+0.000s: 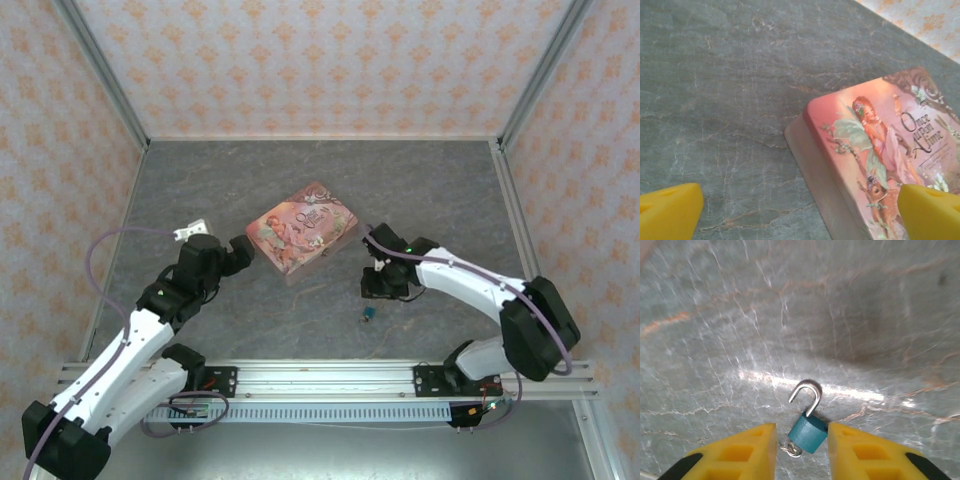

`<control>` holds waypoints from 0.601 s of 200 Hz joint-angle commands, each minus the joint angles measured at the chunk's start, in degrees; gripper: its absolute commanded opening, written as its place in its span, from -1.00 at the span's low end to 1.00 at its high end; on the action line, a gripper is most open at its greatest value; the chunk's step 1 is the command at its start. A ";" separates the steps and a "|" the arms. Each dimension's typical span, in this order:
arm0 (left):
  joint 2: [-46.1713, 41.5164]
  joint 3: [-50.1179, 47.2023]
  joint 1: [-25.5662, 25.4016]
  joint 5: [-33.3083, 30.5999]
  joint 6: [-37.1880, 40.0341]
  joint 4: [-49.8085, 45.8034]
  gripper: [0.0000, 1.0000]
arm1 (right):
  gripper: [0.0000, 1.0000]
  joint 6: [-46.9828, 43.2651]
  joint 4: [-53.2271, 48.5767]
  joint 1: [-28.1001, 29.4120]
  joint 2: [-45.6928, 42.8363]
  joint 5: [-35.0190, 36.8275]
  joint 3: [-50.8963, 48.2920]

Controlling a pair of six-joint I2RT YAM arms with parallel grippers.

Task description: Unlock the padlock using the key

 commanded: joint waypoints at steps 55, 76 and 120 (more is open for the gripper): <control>-2.94 4.32 -0.53 -14.10 10.47 1.86 1.00 | -0.13 -11.52 5.10 -6.62 -18.19 21.12 0.35; -3.05 4.29 -0.51 -18.37 14.11 4.45 1.00 | -0.02 -16.66 9.25 -8.34 -23.17 26.16 -2.28; -2.11 2.50 -0.21 -24.74 24.83 10.84 1.00 | 0.24 -26.58 20.71 -13.63 -29.62 30.84 -10.14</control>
